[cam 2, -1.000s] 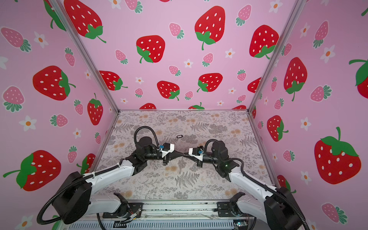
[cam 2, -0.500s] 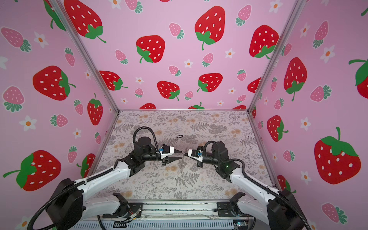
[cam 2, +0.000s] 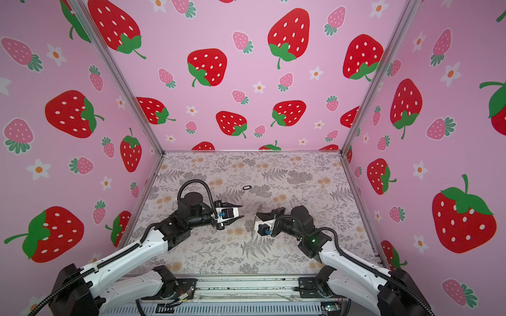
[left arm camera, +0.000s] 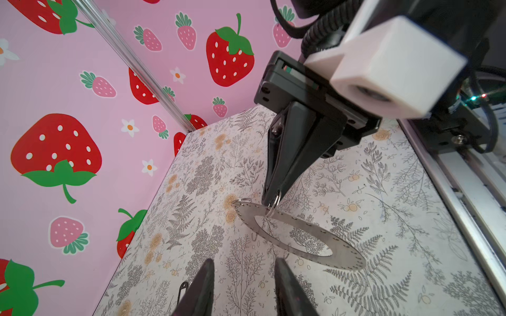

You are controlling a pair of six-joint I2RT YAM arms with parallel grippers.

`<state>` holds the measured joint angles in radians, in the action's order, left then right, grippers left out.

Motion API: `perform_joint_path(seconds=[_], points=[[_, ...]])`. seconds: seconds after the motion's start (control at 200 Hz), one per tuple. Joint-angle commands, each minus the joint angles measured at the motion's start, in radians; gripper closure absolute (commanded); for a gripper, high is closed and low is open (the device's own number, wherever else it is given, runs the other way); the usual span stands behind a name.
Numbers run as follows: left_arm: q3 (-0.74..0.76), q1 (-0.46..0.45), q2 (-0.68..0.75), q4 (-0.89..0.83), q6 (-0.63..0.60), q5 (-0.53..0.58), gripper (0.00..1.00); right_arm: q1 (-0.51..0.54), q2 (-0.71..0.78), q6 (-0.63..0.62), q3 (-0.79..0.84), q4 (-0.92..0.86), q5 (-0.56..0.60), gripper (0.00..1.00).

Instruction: Put the keys on the keyring

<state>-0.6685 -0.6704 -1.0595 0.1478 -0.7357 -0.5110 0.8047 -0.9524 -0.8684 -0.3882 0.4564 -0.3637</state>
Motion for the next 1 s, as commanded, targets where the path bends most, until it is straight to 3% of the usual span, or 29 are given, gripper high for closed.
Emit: perform_joint_path(seconds=[0.0, 0.72, 0.995], points=[[-0.042, -0.025, -0.015, -0.041, -0.052, 0.038, 0.61, 0.009, 0.010, -0.085, 0.002, 0.091, 0.033, 1.00], [-0.050, -0.107, -0.055, 0.044, 0.009, 0.114, 0.65, 0.012, 0.066, -0.099, 0.066, 0.197, -0.012, 1.00], [-0.049, -0.192, -0.057, 0.034, -0.047, 0.202, 0.66, 0.013, 0.011, -0.105, 0.032, 0.179, -0.053, 1.00]])
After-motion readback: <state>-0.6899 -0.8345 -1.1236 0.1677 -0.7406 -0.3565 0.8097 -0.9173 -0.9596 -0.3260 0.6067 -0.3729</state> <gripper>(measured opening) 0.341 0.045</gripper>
